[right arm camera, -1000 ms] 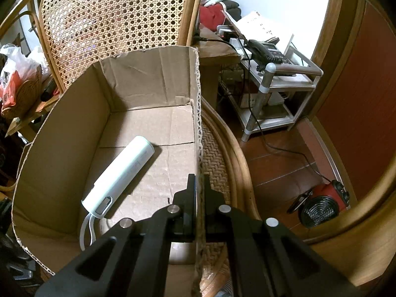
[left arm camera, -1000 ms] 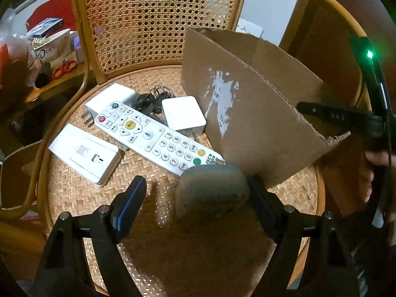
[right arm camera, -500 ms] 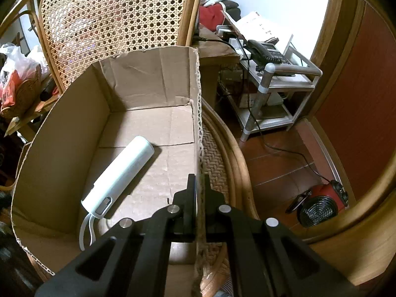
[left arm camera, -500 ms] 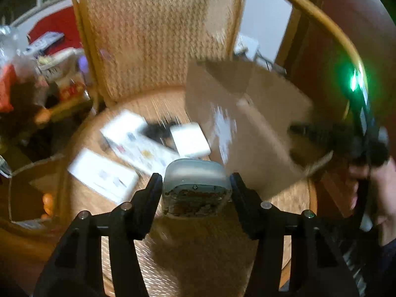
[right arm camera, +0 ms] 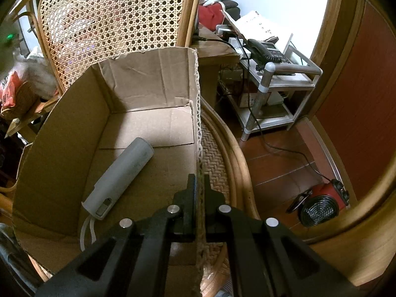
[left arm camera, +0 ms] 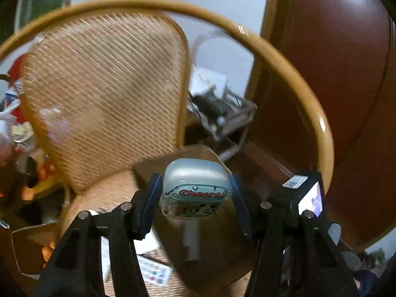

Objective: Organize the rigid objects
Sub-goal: 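Carry the silver clock into the box and release it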

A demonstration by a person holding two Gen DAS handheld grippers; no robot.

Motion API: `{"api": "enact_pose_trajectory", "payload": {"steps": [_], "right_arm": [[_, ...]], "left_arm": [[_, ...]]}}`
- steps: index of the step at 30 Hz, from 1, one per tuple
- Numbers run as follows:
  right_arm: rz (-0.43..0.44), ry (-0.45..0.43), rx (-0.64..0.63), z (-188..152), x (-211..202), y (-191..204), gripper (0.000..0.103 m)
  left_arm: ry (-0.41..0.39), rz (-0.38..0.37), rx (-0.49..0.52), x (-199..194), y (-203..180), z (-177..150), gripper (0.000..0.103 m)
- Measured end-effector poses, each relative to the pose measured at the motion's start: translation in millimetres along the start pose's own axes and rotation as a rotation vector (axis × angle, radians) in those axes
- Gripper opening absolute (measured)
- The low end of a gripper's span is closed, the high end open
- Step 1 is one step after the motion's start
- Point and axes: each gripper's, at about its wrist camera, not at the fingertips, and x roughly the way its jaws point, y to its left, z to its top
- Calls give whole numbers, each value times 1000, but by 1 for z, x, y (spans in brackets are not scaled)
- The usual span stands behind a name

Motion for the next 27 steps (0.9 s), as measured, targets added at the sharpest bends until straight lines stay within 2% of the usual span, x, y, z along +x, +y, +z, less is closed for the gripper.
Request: {"api": "enact_pose_trajectory", "payload": {"steps": [3,5,7,9,11,12,13,16,21,25,27], "right_arm": [[0,0,1,1,0,0,5],[5,3,7,2,0,0,5],[2,1,4,2,0,1,5],[3,2,5,2,0,2,5],[4,1,6,2,0,2,5],[4,3,6,2,0,3,5],[6,2,5,2,0,2,5],[5,3,5,2,0,2,5],[5,4,4,2,0,2,5],[6,3,5,2,-1,0,5],[5,3,5,3,0,0,5]], "left_arm": [[89,-31,-43,40,-5,-13,54],[107,-55,-105,51,0,-22,54],[138,19,-72,61,-2,-31,55],[156,50,-53,66,-5,-39,56],[144,45,-65,64,-4,-39,64],[136,54,-69,60,-2,-36,77],[119,73,-70,55,0,-35,86],[96,94,-60,41,5,-33,87],[73,252,-152,11,53,-51,86],[161,355,-290,15,104,-88,86],[191,374,-323,21,116,-104,86]]}}
